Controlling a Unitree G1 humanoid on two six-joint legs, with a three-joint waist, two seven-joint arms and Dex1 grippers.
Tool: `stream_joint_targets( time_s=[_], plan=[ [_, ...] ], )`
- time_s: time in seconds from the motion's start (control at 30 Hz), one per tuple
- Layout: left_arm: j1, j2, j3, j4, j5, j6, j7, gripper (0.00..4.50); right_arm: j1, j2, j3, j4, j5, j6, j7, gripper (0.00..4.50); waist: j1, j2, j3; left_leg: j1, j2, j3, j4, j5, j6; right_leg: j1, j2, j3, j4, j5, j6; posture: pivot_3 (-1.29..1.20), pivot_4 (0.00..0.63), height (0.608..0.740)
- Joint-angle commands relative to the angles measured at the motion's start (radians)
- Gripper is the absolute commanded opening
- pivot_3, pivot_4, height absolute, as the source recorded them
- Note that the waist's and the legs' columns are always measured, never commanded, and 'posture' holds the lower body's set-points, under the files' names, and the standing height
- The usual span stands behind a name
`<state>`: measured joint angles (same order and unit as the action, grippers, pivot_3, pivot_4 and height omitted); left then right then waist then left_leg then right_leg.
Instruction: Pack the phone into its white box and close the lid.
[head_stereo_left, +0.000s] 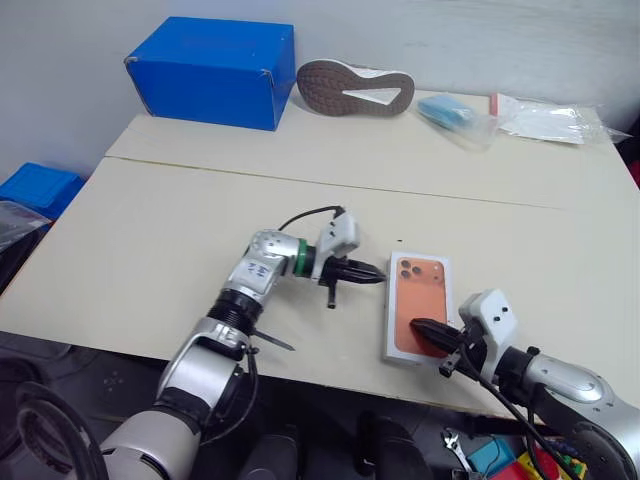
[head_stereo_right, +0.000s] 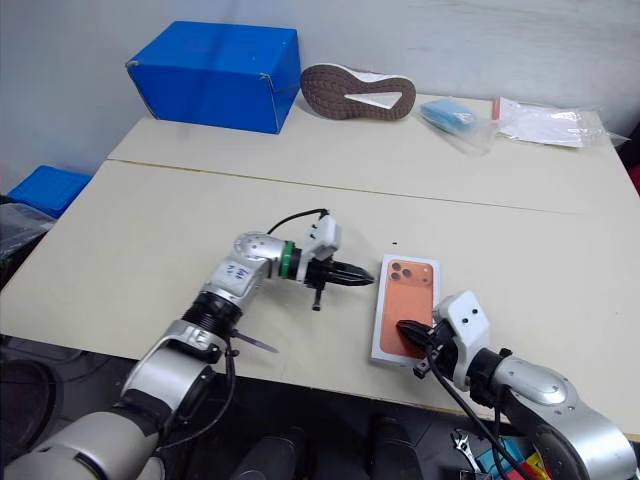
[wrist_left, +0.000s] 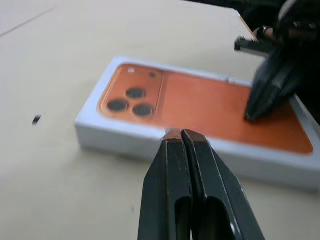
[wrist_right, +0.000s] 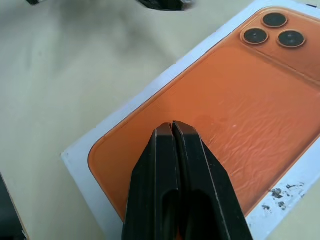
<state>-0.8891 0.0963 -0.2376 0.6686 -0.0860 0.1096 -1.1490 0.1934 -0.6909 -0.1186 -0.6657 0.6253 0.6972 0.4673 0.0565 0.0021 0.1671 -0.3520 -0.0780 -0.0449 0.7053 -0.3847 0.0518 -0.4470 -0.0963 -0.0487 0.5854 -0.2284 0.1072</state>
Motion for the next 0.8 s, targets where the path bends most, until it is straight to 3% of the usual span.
stream_joint_targets(
  time_s=[0.03,0.47,0.63,0.73,0.8],
  plan=[
    [-0.045,-0.036,-0.001,0.061,0.028,-0.044,0.076,0.0,0.003,0.014,0.004,-0.022,-0.014,0.011,-0.016,0.02,-0.003,0.0,0.0,0.0,0.0,0.001,0.0,0.0,0.0,0.0,0.0,0.0,0.0,0.0,0.0,0.0,0.15,0.74],
    [-0.118,-0.07,-0.086,0.317,0.185,-0.181,0.183,0.0,0.082,0.023,0.025,-0.061,-0.081,0.043,-0.052,0.02,-0.004,-0.003,-0.012,0.003,0.001,0.001,0.0,0.0,0.0,0.002,0.0,0.0,0.001,0.0,0.001,0.0,0.15,0.74],
    [-0.097,-0.018,-0.044,0.24,0.113,-0.094,0.038,0.0,0.081,0.019,-0.033,-0.086,-0.066,-0.025,0.005,0.02,-0.011,-0.004,-0.013,0.006,0.001,0.002,0.0,0.0,0.0,0.003,0.0,0.001,0.002,0.0,0.001,0.0,0.15,0.74],
    [-0.028,0.064,-0.033,0.068,0.052,-0.013,-0.093,0.56,0.089,-0.016,-0.143,-0.105,0.004,-0.044,0.092,0.0,-0.028,-0.003,-0.013,0.006,0.002,0.003,-0.002,0.0,-0.001,0.003,0.0,0.003,0.002,0.0,0.0,0.0,0.15,0.74],
    [0.048,0.161,-0.021,-0.1,-0.001,0.056,-0.183,1.22,0.112,-0.07,-0.248,-0.095,0.053,-0.064,0.201,0.38,-0.037,-0.002,-0.012,0.007,0.003,0.002,-0.003,0.0,-0.001,0.003,-0.001,0.004,0.002,0.0,0.0,0.0,0.15,0.74]
  ],
)
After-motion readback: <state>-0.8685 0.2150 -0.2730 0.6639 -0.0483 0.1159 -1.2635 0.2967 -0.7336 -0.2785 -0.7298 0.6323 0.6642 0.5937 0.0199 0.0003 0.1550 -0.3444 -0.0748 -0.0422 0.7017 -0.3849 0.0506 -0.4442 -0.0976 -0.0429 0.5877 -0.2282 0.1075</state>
